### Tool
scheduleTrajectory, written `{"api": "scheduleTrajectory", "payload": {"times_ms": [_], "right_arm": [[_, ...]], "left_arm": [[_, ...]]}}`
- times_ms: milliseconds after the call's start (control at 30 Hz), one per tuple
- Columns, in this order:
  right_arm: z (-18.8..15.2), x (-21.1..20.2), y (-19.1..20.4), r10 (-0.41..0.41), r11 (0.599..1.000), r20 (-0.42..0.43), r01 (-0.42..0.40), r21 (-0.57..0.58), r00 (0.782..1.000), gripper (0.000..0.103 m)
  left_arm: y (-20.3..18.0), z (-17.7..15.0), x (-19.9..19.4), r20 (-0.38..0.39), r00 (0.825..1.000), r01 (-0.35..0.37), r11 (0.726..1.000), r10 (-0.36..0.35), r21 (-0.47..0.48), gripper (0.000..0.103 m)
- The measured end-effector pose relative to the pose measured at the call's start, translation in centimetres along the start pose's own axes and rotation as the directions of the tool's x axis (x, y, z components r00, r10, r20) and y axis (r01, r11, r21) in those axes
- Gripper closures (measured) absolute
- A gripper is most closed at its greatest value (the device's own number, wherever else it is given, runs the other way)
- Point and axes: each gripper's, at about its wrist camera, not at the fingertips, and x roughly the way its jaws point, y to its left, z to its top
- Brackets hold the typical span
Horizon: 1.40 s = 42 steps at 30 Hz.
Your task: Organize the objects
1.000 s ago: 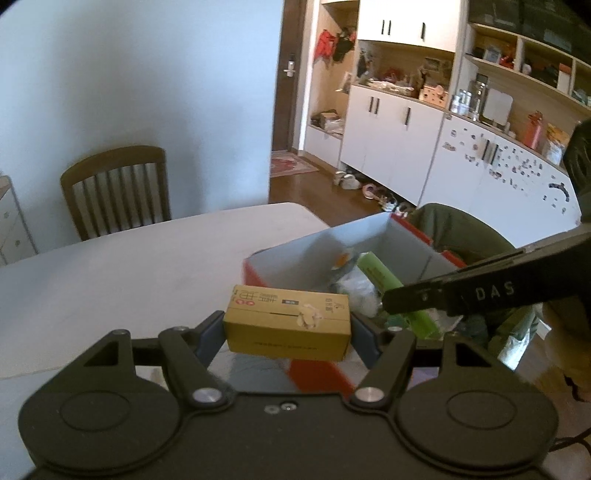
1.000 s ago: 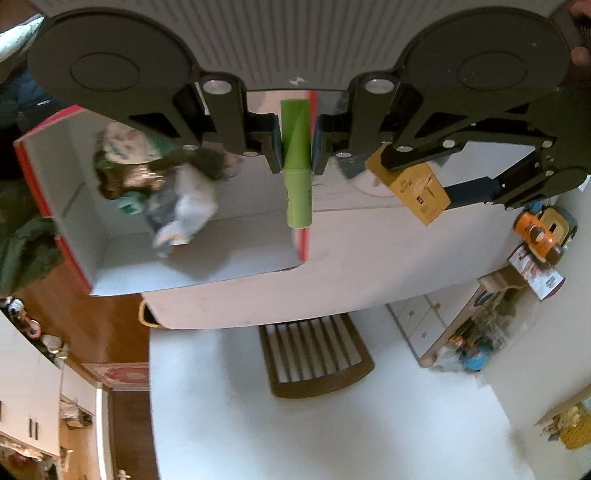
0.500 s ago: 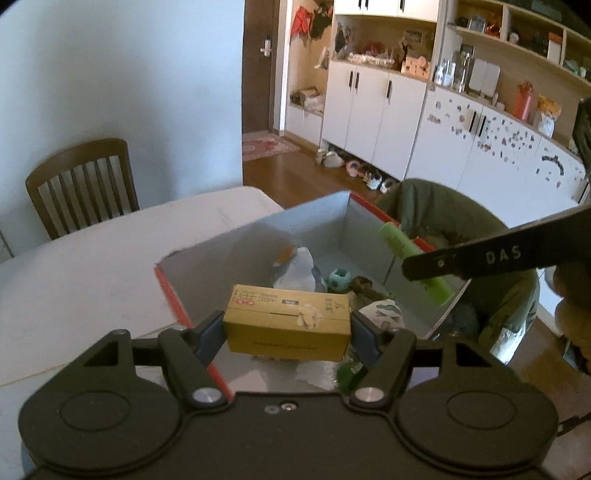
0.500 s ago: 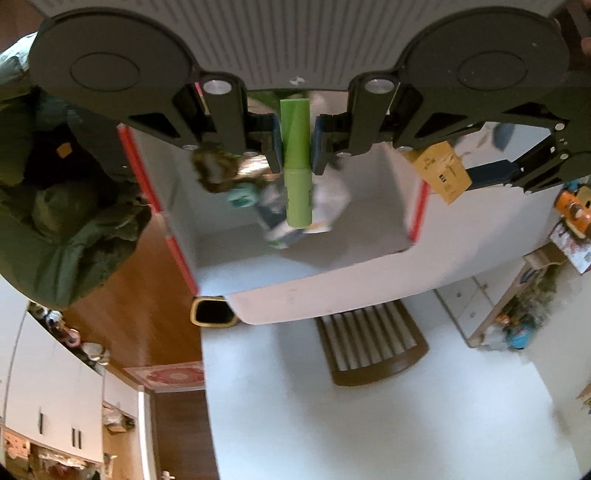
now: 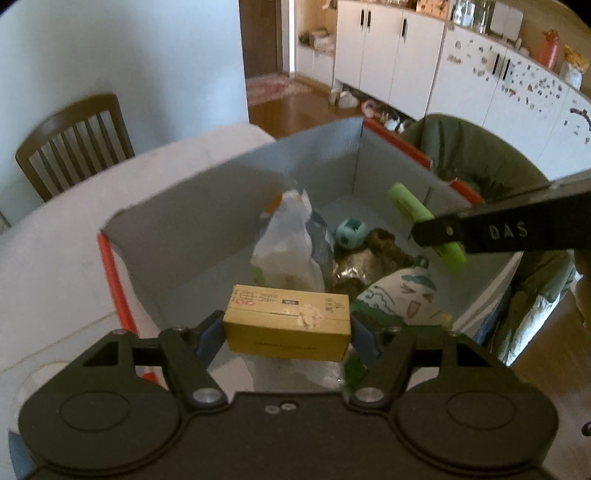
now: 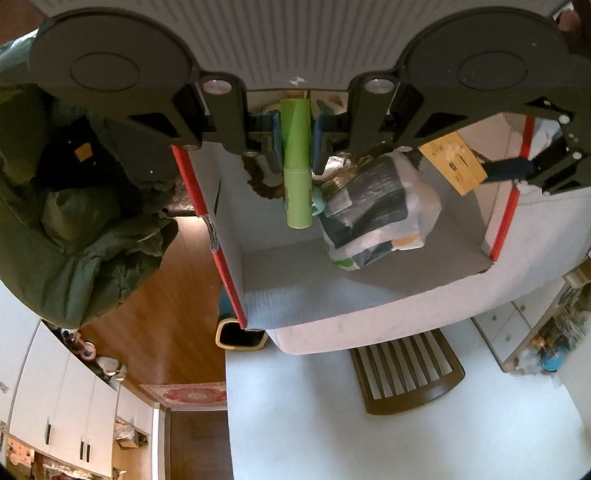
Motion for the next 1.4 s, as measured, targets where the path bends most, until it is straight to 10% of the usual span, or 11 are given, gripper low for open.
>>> {"api": "scheduleTrajectory", "payload": {"times_ms": [800,1400], "right_arm": [[-0.3,2.6,0.5,0.035,0.997,-0.04,-0.038,-0.072,0.999,0.086],[-1.7,-4.3,1.4,0.076,0.993,0.076,-0.069,-0.092,0.994,0.086]], "left_arm": [[-0.3,0.1,1.2,-0.068,0.998,-0.005,0.999,0.002,-0.047,0.031],[-0.4,-0.4,-5.1,0.076,0.997,0.022,0.998,-0.018,-0.054,0.024]]}}
